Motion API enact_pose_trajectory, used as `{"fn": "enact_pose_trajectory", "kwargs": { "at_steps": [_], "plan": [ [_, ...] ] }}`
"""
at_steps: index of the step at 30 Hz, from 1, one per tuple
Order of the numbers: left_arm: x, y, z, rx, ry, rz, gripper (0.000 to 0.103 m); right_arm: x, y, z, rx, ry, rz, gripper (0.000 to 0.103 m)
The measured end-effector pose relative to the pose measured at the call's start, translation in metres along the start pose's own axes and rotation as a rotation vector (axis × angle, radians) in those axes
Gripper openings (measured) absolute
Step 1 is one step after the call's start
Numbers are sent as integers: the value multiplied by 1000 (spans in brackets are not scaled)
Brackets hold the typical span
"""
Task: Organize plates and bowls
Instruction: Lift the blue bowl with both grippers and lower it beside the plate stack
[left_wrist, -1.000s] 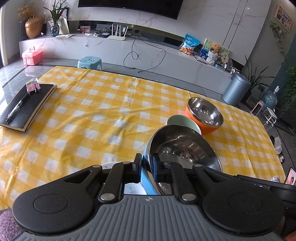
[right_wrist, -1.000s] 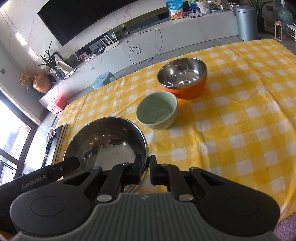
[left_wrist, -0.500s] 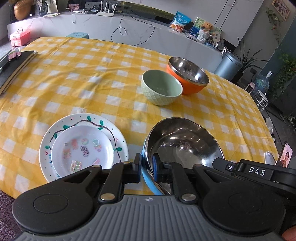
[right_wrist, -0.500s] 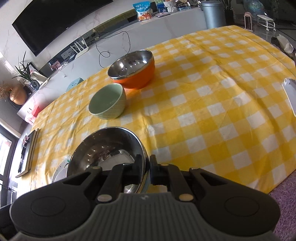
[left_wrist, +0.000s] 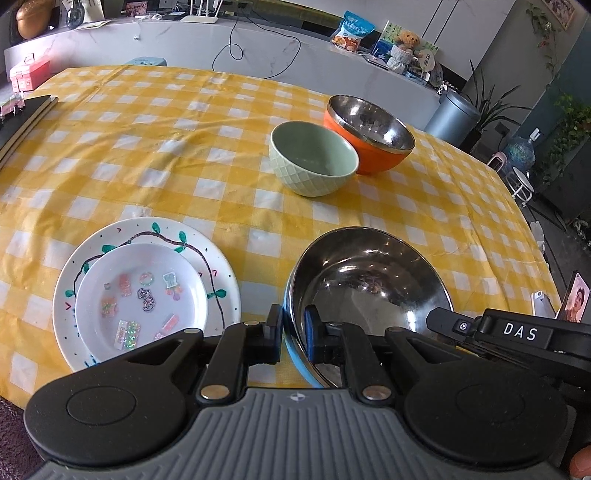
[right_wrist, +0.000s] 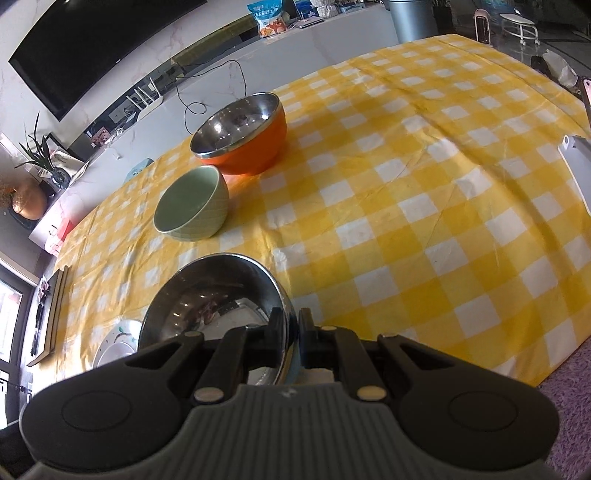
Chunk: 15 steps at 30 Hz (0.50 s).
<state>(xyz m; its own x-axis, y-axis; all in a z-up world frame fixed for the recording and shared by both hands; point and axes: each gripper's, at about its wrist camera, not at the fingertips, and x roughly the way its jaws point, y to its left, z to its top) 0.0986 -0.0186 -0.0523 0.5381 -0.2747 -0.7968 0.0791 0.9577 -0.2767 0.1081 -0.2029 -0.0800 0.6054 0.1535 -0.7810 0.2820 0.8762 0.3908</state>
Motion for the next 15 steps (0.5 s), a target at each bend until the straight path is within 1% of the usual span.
{"fn": "enact_pose_trajectory", "kwargs": {
  "at_steps": [8,10,11,12,14,15],
  "plan": [
    [2,3,2,-3,20,-20,13,1,2,0,-3,20,-7,10],
    [2,3,2,3,22,-18,17,1,4,0,-8,19,-14,11],
    [2,3,2,4,25,-12,22,1,4,0,-11,16,-15,14],
    [1,4,1,3,27,-8,26,0,5,0,-11,14,-10,24],
    [0,6,2,-1,24,-9,30,-2,5,0,-10,4,-2,35],
    [-1,7,2,-4,20,-10,35,-4,6,1,-13,-5,-2,35]
  ]
}}
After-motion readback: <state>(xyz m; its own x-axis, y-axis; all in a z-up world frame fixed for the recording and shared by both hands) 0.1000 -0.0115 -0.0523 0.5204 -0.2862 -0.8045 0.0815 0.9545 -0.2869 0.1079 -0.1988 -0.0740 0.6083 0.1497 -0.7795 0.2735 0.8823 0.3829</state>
